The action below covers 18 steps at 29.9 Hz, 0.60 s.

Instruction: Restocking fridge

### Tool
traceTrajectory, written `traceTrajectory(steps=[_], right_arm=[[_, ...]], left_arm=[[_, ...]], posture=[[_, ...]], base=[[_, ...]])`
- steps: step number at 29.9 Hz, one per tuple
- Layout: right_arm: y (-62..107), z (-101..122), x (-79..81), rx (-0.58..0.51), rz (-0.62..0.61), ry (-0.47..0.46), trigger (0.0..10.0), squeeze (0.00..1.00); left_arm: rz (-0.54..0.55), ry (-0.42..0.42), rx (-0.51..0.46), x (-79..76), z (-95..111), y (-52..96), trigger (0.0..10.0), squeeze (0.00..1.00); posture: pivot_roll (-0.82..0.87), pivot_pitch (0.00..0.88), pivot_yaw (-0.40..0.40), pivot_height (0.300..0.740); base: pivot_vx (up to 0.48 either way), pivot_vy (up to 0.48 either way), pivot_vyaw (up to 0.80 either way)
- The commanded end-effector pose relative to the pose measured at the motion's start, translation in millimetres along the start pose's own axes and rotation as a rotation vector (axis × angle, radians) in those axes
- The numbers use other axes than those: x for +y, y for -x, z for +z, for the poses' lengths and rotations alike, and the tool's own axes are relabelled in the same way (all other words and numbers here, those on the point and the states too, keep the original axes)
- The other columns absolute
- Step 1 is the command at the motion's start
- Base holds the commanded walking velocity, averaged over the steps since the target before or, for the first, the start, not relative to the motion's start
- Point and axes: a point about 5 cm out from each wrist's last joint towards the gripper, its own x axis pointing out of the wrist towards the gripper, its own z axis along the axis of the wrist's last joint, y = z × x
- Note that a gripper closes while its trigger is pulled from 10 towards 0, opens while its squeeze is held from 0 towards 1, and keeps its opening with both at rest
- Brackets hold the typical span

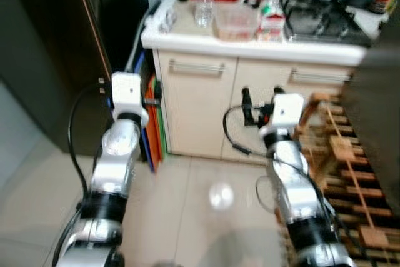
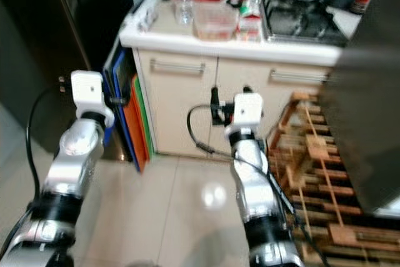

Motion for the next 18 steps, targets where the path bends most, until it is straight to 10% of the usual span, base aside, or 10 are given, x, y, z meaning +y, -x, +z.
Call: traceTrajectory(steps=[1, 10, 18], right_arm=[[3.7, -0.1, -14.7, 0.004, -0.044, 0.007, 10.0, 0.00], [9.1, -7.2, -16.5, 0.036, -0.003, 0.037, 10.0, 0.00], [39.6, -16.9, -22.7, 0.107, 0.095, 0.034, 10.0, 0.00]], left_arm=[[-0.043, -0.001, -0.008, -13.3, 3.9, -2.2, 10.0, 0.00], [-0.184, -0.033, -0.070, -33.2, 9.0, 7.2, 10.0, 0.00], [-0.154, 0.032, 0.145, 5.0, -37.6, 52.8, 10.0, 0.00]], posture=[[-0.04, 0.000, 0.013, 0.740], [0.00, 0.000, -0.035, 0.740], [0.02, 0.000, -0.049, 0.740]], base=[[0.480, 0.000, 0.00], [0.480, 0.000, 0.00], [0.480, 0.000, 0.00]])
